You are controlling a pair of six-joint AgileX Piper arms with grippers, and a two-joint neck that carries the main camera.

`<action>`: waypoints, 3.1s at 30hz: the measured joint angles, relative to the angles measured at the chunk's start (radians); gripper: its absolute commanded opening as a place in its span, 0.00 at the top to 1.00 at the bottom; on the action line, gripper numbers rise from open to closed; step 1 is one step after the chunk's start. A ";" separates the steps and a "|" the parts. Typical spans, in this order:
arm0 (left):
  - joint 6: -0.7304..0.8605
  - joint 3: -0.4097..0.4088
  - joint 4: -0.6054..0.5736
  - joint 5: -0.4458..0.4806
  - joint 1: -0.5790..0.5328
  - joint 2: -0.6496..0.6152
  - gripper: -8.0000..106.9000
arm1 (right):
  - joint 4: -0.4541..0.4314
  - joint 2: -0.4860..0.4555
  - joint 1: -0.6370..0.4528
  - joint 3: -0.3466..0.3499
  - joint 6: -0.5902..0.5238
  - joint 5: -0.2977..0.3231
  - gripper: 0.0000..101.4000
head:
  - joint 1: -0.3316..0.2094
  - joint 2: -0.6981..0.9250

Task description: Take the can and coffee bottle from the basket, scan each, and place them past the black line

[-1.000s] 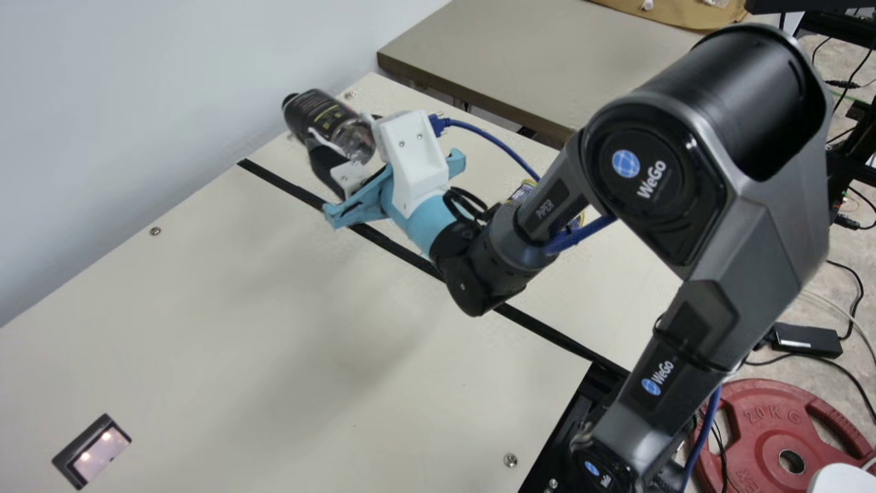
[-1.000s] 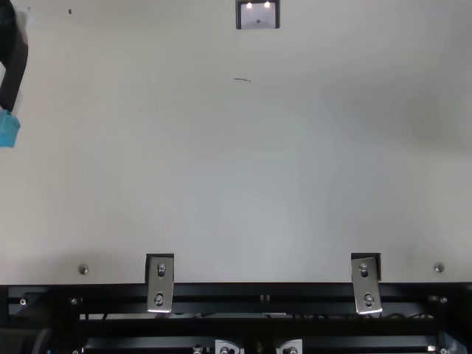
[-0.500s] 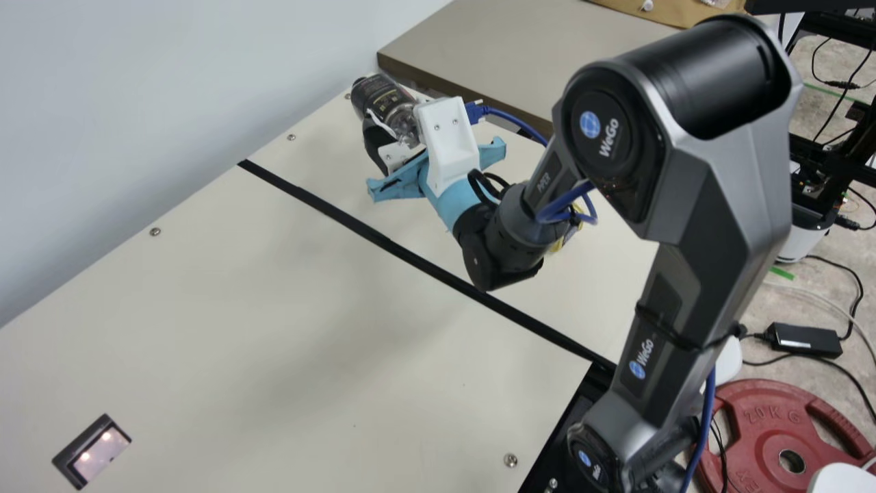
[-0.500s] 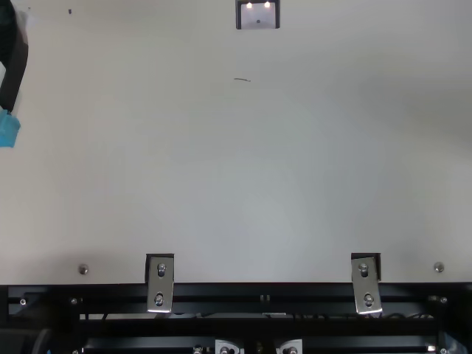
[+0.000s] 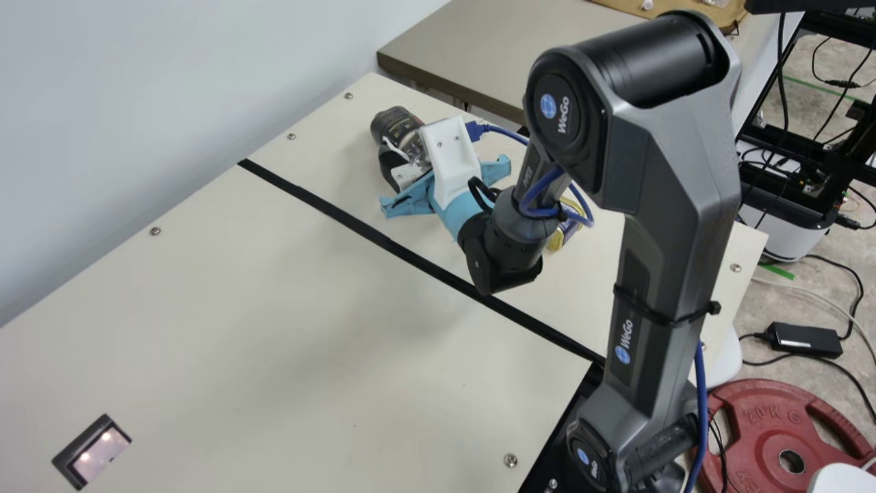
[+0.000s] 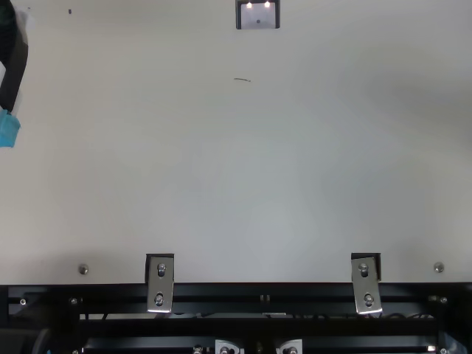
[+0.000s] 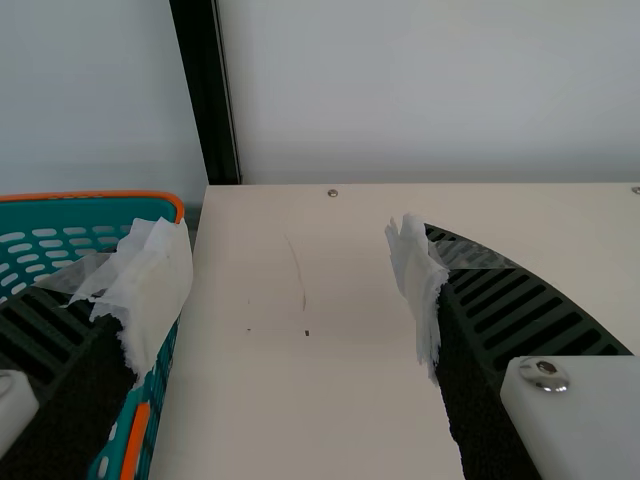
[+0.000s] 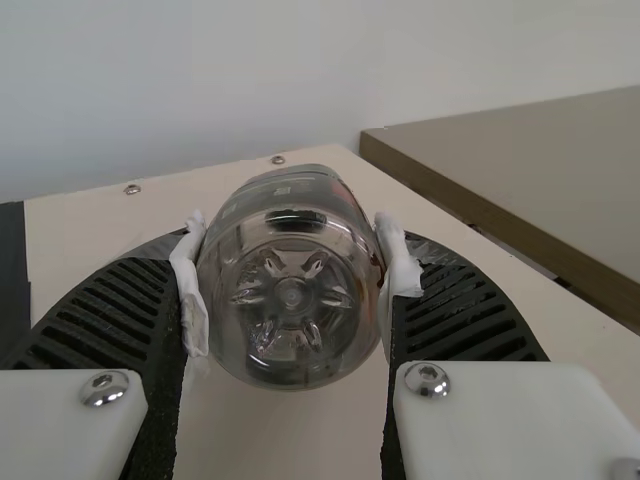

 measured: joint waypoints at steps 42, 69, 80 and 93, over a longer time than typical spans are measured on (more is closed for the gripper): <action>0.000 0.000 0.000 0.000 0.000 0.000 0.15 | 0.148 -0.333 0.357 -0.106 -0.022 0.330 0.00 | 0.000 0.000; 0.000 0.000 0.000 0.000 0.000 0.000 0.15 | 0.232 -0.745 0.509 -0.279 -0.135 1.011 0.00 | -0.107 0.589; 0.000 0.000 0.000 0.000 0.000 0.000 0.15 | 0.205 -1.016 0.431 -0.269 -0.120 1.345 0.00 | -0.107 0.614; 0.000 0.000 0.000 0.000 0.000 0.000 0.15 | 0.181 -1.359 0.363 -0.218 -0.066 1.731 0.00 | -0.092 0.589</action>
